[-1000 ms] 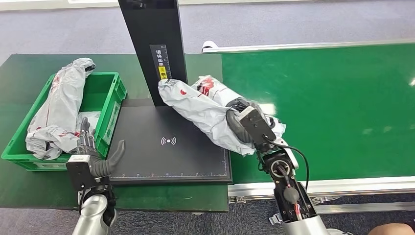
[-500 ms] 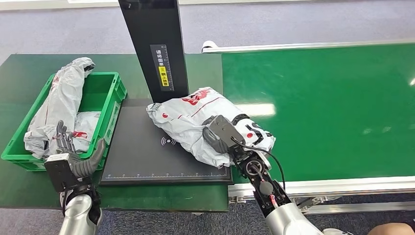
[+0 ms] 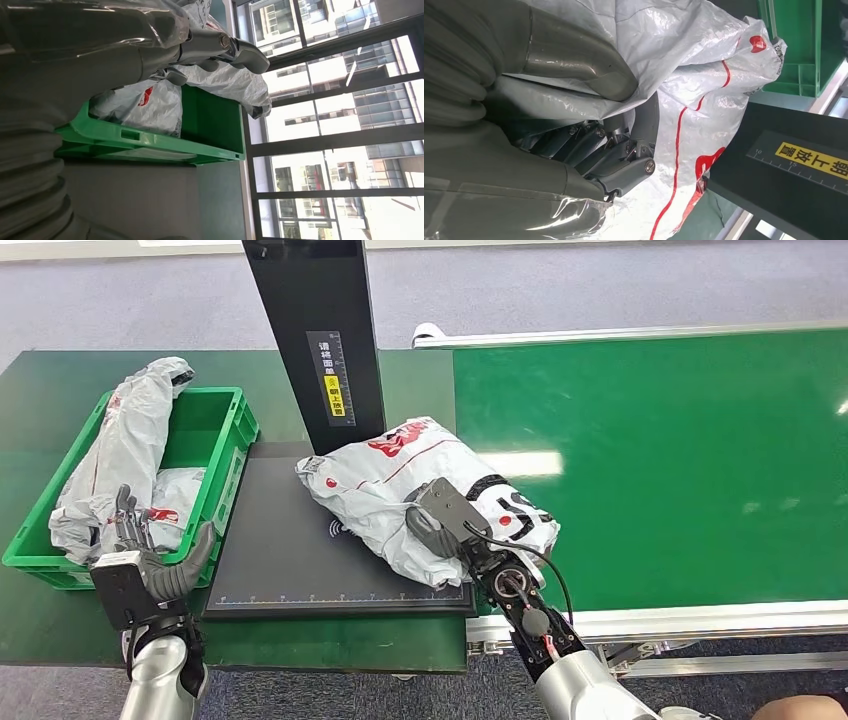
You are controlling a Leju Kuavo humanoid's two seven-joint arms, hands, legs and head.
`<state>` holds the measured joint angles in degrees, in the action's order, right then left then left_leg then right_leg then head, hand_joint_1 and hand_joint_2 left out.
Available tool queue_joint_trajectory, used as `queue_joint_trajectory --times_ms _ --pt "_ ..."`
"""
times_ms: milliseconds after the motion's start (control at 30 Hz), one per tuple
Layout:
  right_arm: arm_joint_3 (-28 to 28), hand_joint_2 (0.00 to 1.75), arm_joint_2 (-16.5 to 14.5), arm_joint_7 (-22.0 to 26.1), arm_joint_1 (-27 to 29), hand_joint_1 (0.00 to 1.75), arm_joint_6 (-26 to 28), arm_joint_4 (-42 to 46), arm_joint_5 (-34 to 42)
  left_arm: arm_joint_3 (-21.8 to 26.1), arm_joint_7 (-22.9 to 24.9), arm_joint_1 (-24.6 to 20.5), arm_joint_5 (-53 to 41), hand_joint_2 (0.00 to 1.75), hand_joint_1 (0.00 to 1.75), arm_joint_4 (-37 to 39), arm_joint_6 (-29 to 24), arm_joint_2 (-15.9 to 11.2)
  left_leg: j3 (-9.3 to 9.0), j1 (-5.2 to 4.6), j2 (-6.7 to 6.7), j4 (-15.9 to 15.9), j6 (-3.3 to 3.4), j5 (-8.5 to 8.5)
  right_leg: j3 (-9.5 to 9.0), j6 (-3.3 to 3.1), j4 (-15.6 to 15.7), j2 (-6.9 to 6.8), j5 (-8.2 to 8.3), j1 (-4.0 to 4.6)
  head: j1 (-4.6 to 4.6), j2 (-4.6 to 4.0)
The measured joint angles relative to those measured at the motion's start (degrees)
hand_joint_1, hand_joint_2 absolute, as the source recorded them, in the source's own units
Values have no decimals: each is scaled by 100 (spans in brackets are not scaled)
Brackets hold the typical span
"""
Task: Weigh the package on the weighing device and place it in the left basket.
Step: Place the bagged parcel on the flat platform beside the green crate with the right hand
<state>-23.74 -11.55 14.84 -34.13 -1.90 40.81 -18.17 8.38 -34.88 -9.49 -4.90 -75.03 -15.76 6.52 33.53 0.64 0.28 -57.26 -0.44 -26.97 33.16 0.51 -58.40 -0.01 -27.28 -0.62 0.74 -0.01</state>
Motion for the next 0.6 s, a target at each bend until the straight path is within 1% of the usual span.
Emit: queue_joint_trajectory --times_ms 200,300,400,600 --pt "0 175 -17 92 -7 175 -18 -20 56 2 0 -6 0 175 0 0 16 5 0 0 0 0 0 0 1 0 0 0 0 0 0 -1" --pt "-7 175 -78 176 -31 175 -27 6 107 3 0 -21 0 175 0 1 55 9 0 0 1 0 0 0 1 0 -1 0 0 0 0 -1" --pt "-59 175 -196 180 -130 175 -87 142 127 5 0 -70 0 175 0 12 68 27 0 0 3 0 0 0 2 0 -1 1 0 0 -1 -1" --pt "-306 175 -526 -13 -434 175 -295 419 174 5 -5 -212 0 175 0 97 60 60 0 1 4 0 0 1 3 -1 -1 1 0 1 0 0"
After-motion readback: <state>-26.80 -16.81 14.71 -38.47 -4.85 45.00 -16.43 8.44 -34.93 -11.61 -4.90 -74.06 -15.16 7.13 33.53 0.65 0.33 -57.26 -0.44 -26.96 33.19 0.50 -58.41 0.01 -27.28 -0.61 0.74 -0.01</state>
